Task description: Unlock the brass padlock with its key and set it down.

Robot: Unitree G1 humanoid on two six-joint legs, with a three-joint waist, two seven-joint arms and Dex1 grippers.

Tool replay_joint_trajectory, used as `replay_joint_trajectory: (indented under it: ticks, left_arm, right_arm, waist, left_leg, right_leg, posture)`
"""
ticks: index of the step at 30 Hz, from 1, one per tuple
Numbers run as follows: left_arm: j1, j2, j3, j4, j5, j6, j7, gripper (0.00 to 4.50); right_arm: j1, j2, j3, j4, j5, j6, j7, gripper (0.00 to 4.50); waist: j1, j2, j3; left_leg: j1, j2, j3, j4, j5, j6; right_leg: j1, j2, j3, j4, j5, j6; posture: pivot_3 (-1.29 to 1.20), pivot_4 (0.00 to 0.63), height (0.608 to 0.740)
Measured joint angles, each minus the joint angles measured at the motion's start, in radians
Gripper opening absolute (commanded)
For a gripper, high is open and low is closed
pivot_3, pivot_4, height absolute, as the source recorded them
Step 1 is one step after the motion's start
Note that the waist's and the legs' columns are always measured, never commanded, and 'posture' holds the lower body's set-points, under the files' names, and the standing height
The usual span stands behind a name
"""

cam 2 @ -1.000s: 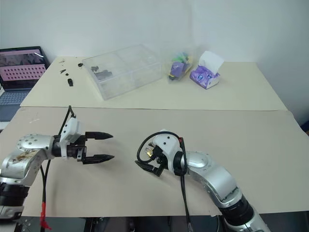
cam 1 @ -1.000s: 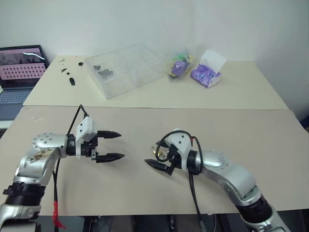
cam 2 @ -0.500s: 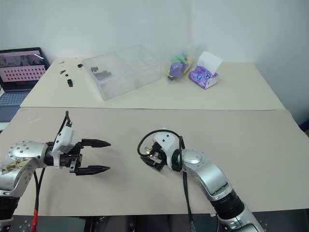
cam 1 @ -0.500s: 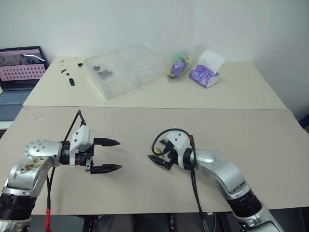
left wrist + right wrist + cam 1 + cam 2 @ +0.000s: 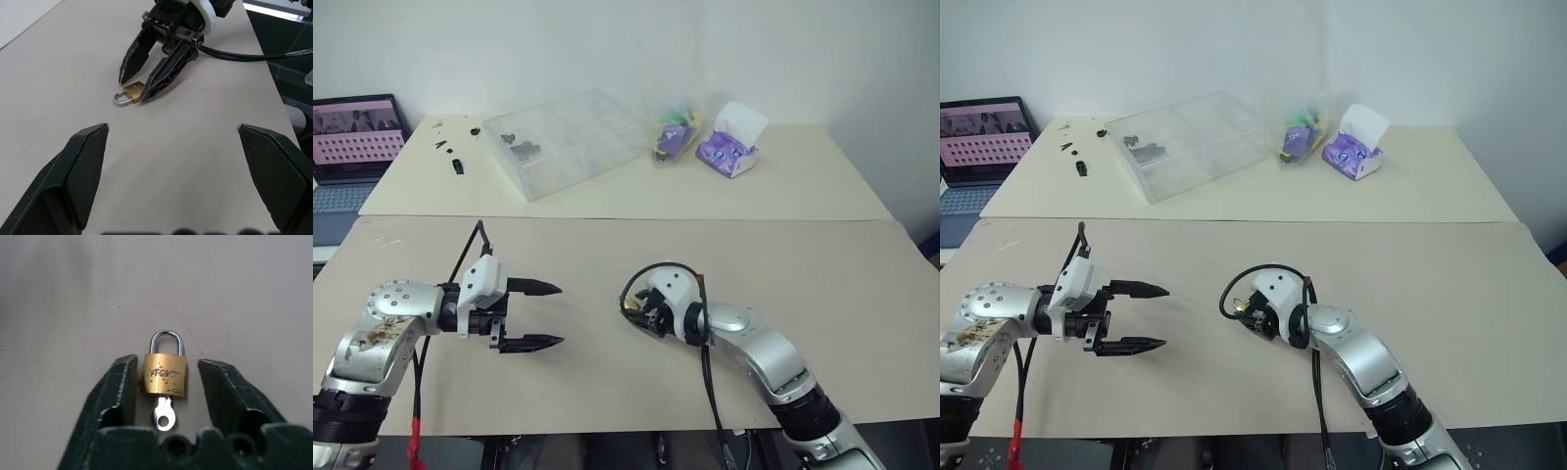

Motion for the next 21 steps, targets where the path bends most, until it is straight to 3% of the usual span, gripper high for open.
replay_joint_trajectory:
  ticks: [2,12,17,21]
  left_arm:
    - [-0.007,-0.001,0.0,0.0,0.0,0.0,0.007,4.5]
    - [-0.008,-0.009,-0.004,-0.003,0.0,0.003,0.041,4.5]
    - [-0.004,-0.009,-0.002,-0.037,-0.002,0.008,0.058,4.5]
    - [0.016,-0.007,0.009,-0.059,-0.005,0.024,0.071,4.5]
  right_arm:
    - [0.0,0.003,0.001,0.0,-0.002,0.0,0.0,0.91]
    - [-0.021,0.008,0.005,0.021,-0.021,-0.042,0.04,0.91]
    - [-0.134,-0.018,0.048,0.069,-0.016,-0.159,0.211,0.91]
    - [-0.222,0.019,0.169,0.166,-0.005,-0.268,0.424,0.91]
  waist:
    - [0.0,0.0,0.0]
    - [-0.001,0.0,0.0]
    - [-0.005,0.0,0.0]
    - [-0.006,0.0,0.0]
  left_leg:
    - [0.0,0.0,0.0,0.0,0.0,0.0]
    - [0.0,0.0,0.0,0.002,0.0,0.0]
    - [0.0,0.0,0.0,0.004,0.0,0.0]
    - [0.0,0.001,-0.001,0.004,0.0,0.0]
  right_leg:
    - [0.0,0.0,0.0,0.0,0.0,0.0]
    - [0.0,0.0,0.0,0.001,0.0,0.0]
    - [0.001,0.001,0.0,0.001,0.001,0.002]
    - [0.001,0.002,0.0,0.001,0.001,0.0]
  posture:
    - [0.0,0.15,0.74]
    - [0.0,0.15,0.74]
    - [0.0,0.15,0.74]
    - [0.0,0.15,0.74]
